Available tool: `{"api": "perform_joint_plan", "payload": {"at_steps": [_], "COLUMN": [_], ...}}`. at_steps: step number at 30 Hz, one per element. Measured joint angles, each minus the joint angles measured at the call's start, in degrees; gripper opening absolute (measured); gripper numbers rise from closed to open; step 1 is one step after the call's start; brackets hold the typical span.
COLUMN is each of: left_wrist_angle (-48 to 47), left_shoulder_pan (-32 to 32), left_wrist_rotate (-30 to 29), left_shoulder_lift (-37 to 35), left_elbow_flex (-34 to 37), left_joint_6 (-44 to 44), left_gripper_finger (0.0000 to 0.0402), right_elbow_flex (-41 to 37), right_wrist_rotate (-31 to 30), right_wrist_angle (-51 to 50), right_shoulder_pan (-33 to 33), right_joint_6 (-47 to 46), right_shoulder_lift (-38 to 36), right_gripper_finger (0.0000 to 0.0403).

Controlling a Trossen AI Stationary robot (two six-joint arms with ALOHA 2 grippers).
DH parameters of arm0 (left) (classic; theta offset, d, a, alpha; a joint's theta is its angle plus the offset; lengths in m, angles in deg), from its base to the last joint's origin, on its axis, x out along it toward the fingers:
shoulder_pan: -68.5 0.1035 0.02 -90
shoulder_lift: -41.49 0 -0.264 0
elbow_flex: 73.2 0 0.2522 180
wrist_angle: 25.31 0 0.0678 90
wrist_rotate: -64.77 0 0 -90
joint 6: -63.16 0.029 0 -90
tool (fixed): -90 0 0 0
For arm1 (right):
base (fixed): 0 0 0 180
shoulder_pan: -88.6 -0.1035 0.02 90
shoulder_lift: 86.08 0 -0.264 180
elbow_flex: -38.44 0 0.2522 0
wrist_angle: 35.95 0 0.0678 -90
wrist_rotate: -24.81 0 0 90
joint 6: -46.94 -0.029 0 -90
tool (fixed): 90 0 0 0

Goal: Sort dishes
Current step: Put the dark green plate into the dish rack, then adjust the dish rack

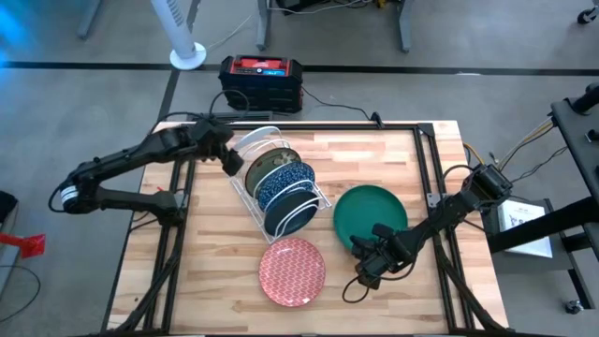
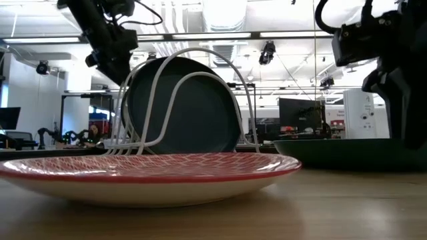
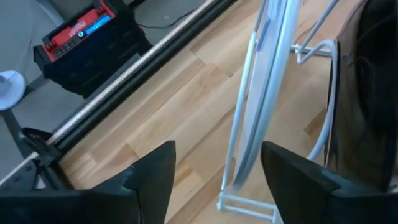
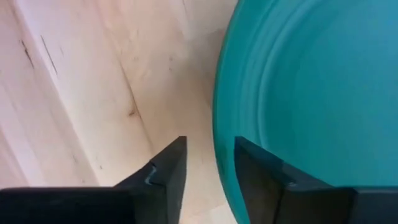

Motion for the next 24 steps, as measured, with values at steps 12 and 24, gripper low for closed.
{"api": "perform_joint_plan", "payload": {"at_steps": [12, 24], "left_wrist_angle": [-9.6, -5.1], "left_shoulder_pan": [0.0, -2.0], "left_wrist_rotate": [-0.6, -0.6], "left_shoulder_lift": [-2.6, -10.3], "left_elbow_flex": [-7.0, -9.7], "left_joint_6": [3.5, 0.9], "left_gripper_finger": [0.0234, 0.0234], "right_elbow_flex": [7.2, 15.2], "right_wrist_rotate": [1.6, -20.1], "right_wrist_angle": [-11.4, -14.0], "right_shoulder_pan": [-0.9, -0.7], "right_joint_6": [-1.7, 2.4], "right_shoulder_lift": [0.0, 0.0], "right_gripper_finger": [0.0173, 0.0136]}}
